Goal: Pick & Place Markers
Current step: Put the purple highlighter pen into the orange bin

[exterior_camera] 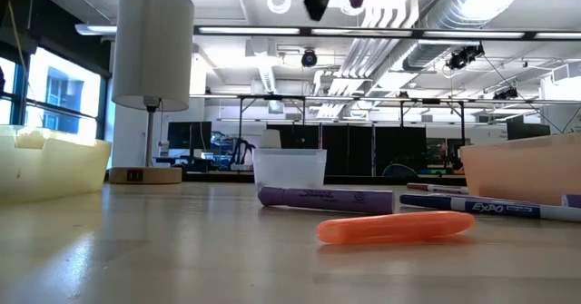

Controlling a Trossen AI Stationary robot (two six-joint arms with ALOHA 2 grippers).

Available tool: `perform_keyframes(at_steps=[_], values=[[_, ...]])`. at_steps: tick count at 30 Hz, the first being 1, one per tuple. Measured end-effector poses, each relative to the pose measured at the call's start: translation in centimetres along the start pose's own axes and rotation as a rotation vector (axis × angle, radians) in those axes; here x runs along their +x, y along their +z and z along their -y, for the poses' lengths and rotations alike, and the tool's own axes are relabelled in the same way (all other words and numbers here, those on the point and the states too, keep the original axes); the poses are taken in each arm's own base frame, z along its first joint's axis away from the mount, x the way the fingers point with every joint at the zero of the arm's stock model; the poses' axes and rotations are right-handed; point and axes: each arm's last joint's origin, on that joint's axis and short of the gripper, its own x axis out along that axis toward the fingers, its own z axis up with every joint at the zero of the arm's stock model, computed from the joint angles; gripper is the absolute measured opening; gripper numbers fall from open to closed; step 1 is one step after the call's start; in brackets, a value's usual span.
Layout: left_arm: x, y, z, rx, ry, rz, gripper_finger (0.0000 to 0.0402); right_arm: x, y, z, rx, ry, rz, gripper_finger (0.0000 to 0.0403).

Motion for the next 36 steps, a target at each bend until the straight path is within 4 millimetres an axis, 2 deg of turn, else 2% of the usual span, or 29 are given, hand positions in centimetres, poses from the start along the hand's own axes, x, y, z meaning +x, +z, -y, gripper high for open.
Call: perform_keyframes(at_steps=[5, 8, 12, 19, 21, 24, 28, 30, 36], values=[[-0.2, -2.8, -1.5, -0.099, -0.081, 0.157, 0.0076, 0.0, 0.3, -0.4, 0.038, -0.041, 0.098, 0.0149], [-0.8, -3.8, -1.6, -0.136, -0.06, 0.267, 0.0076, 0.1, 0.8, -0.8, 0.042, -0.05, 0.145, 0.0149], [-1.1, -6.1, -1.5, -0.187, 0.021, 0.311, 0.0076, 1.2, 1.5, -0.9, 0.048, -0.05, 0.128, 0.0149], [-2.4, -7.4, 0.3, -0.197, 0.192, 0.345, 0.0076, 4.1, 3.0, -0.6, 0.015, -0.001, 0.055, 0.0149], [-2.9, -8.2, 1.1, -0.187, 0.242, 0.308, 0.0076, 4.8, 3.6, -0.7, -0.013, 0.032, 0.051, 0.0149], [-3.9, -7.8, 1.9, -0.169, 0.281, 0.337, 0.0076, 5.8, 4.6, -0.7, -0.049, 0.091, 0.058, 0.0149], [-5.0, -8.3, 2.9, -0.159, 0.295, 0.305, 0.0076, 7.1, 5.8, -0.5, -0.065, 0.191, 0.075, 0.0149], [-5.2, -7.7, 3.1, -0.141, 0.298, 0.343, 0.0076, 7.8, 6.4, -0.3, -0.059, 0.23, 0.081, 0.0149], [-5.3, -7.5, 4.1, -0.105, 0.297, 0.344, 0.0076, 9.0, 7.1, 0.5, -0.063, 0.229, 0.098, 0.0149]])
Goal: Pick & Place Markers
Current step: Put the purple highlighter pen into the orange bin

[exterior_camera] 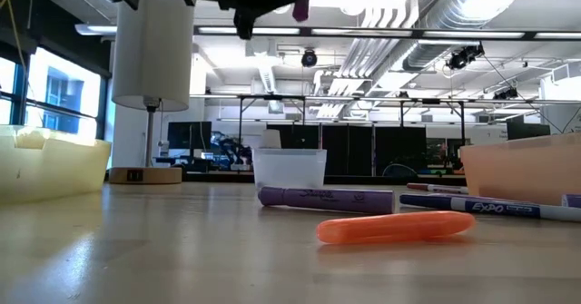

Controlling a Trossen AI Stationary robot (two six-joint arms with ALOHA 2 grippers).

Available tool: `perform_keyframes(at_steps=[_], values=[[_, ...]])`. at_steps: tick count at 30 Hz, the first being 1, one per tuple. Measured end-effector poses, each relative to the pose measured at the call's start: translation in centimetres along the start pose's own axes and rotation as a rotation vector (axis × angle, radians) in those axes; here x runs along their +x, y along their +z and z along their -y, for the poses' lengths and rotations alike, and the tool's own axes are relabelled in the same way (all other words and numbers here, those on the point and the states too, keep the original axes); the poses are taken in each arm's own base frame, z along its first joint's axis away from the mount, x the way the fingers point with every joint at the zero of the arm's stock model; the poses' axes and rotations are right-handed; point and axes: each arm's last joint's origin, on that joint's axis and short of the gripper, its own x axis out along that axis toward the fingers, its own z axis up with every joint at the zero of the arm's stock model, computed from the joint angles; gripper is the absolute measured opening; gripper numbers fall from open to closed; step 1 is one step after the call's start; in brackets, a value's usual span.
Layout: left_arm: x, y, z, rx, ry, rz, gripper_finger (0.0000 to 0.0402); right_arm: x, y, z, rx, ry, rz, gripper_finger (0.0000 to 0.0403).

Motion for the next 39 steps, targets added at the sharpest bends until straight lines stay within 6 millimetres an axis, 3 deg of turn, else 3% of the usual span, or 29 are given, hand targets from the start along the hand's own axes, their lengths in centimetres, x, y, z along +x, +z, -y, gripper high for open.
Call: perform_keyframes(at_steps=[12, 22, 33, 39], values=[[0.0, 0.2, 0.0, -0.005, 0.002, 0.021, 0.0076, 1.4, 0.8, 1.3, -0.009, 0.111, 0.017, 0.0143], [0.1, 0.4, 0.0, -0.001, -0.015, 0.033, 0.0076, 2.2, 1.0, 1.8, -0.008, 0.17, 0.022, 0.0061], [0.1, 0.3, 0.0, -0.042, -0.019, 0.031, 0.0078, 2.2, 0.9, 1.9, 0.0, 0.165, 0.008, 0.0073], [0.1, 0.4, 0.1, -0.05, -0.046, 0.038, 0.0128, 2.3, 0.4, 1.9, -0.028, 0.158, -0.034, 0.0066]])
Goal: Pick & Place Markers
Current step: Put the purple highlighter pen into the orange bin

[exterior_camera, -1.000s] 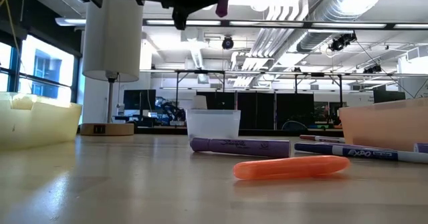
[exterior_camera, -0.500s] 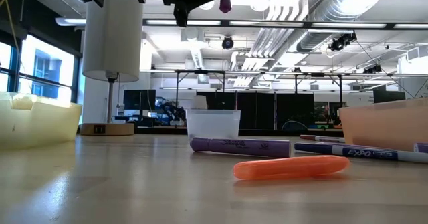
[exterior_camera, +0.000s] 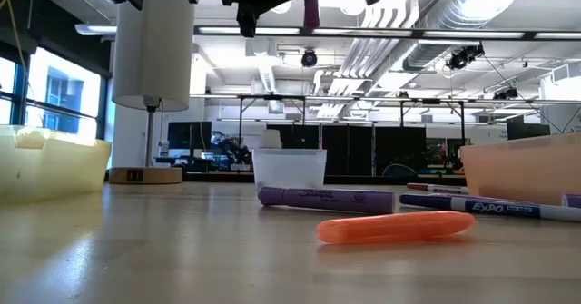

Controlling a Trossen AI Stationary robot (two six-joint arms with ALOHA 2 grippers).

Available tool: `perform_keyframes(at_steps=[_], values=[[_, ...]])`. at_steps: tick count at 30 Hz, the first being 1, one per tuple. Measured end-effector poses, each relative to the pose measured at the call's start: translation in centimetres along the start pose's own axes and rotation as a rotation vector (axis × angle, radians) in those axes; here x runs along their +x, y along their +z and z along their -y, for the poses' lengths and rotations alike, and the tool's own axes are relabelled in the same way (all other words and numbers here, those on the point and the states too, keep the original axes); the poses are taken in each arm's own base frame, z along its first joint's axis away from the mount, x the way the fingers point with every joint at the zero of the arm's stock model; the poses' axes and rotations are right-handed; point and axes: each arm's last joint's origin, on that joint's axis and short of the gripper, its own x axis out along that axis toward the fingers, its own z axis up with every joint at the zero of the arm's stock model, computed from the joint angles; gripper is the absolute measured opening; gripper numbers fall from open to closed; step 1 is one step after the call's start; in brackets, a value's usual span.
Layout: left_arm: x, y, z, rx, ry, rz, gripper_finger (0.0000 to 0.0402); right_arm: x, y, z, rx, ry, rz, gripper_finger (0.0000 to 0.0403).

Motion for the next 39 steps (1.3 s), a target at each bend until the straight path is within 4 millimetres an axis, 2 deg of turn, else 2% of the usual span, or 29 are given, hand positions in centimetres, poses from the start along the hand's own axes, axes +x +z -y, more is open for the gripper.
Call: perform_keyframes(at_steps=[4, 8, 13, 17, 22, 27, 31, 36, 39], values=[[0.0, -0.1, -0.1, 0.012, 0.025, -0.005, 0.0182, 0.0, -0.2, 0.1, -0.003, -0.014, -0.021, 0.0067], [-0.3, -0.6, -0.5, 0.121, 0.163, -0.082, 0.0216, -0.2, -0.8, 0.4, 0.008, -0.08, -0.075, 0.007], [-3.4, 2.0, -0.8, 0.147, 0.278, -0.142, 0.022, -2.0, -1.0, 1.3, 0.082, -0.146, -0.167, 0.0069], [-6.3, 3.0, -0.9, 0.12, 0.294, -0.241, 0.0215, -4.3, -1.2, 2.1, 0.202, -0.222, -0.255, 0.007], [-10.2, 3.4, -1.1, 0.028, 0.347, -0.371, 0.0212, -7.3, -3.0, 3.1, 0.392, -0.333, -0.477, 0.0067], [-12.3, 1.8, -0.4, 0.003, 0.395, -0.415, 0.0211, -9.7, -4.8, 3.6, 0.538, -0.488, -0.711, 0.0069], [-13.6, 0.1, 0.0, -0.012, 0.397, -0.428, 0.0211, -10.7, -5.6, 3.8, 0.588, -0.582, -0.831, 0.007], [-14.0, -1.4, 0.0, -0.05, 0.445, -0.441, 0.0211, -11.2, -6.4, 3.7, 0.608, -0.679, -0.935, 0.007], [-14.1, -1.5, 0.0, -0.072, 0.448, -0.439, 0.0211, -11.0, -7.5, 3.7, 0.617, -0.69, -0.995, 0.007]])
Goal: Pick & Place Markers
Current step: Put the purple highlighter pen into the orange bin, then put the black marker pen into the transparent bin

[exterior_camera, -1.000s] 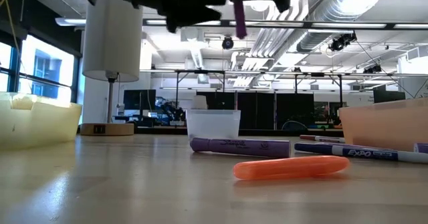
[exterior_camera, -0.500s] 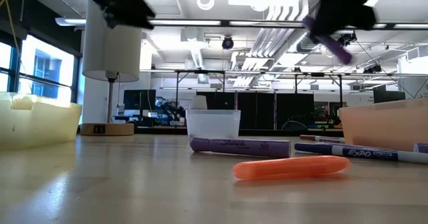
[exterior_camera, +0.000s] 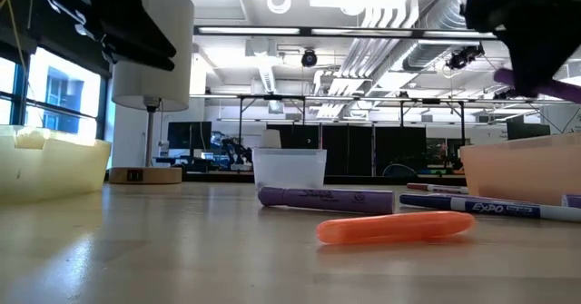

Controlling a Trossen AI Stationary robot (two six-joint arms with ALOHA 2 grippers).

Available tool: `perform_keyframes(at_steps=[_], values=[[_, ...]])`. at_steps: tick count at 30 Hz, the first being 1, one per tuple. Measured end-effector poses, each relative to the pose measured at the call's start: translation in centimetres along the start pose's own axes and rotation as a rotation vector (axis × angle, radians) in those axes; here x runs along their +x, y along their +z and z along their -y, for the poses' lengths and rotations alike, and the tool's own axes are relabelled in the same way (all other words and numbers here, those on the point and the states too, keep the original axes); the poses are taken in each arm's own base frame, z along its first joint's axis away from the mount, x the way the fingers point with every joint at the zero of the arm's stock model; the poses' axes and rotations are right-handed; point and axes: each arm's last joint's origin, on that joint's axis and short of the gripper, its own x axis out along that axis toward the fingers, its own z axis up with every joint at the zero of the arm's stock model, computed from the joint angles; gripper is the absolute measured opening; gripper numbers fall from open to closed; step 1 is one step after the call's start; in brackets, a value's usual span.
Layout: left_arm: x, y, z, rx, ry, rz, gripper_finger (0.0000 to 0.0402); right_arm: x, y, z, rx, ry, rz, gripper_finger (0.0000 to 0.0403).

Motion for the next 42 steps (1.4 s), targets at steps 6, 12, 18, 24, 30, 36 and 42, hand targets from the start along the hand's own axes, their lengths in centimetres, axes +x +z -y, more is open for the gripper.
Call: perform_keyframes(at_steps=[6, 12, 18, 24, 30, 36, 42], values=[[0.0, 0.0, 0.0, -0.016, -0.001, 0.005, 0.0211, 3.2, -1.0, 0.8, 0.016, -0.046, -0.06, 0.0071], [0.0, 0.0, 0.0, -0.026, -0.001, 0.005, 0.0211, 5.1, -1.5, 1.2, 0.03, -0.038, -0.06, 0.0073], [0.0, 0.0, 0.0, -0.036, 0.002, 0.007, 0.0211, 5.7, -1.8, 1.3, 0.029, -0.032, -0.092, 0.0112], [0.0, 0.1, 0.0, -0.036, 0.008, 0.01, 0.0211, 5.3, -1.6, 1.4, 0.016, -0.012, -0.094, 0.016], [0.0, 0.0, 0.0, -0.02, 0.009, 0.01, 0.0211, 4.2, -0.6, 2.4, 0.021, 0.054, 0.009, 0.016], [0.0, 0.0, 0.0, -0.002, 0.011, 0.011, 0.0211, 2.2, 1.7, 4.4, 0.052, 0.161, 0.196, 0.0147], [0.0, 0.0, 0.0, 0.014, 0.015, 0.012, 0.0211, 1.3, 5.0, 7.4, 0.13, 0.19, 0.252, 0.0146]])
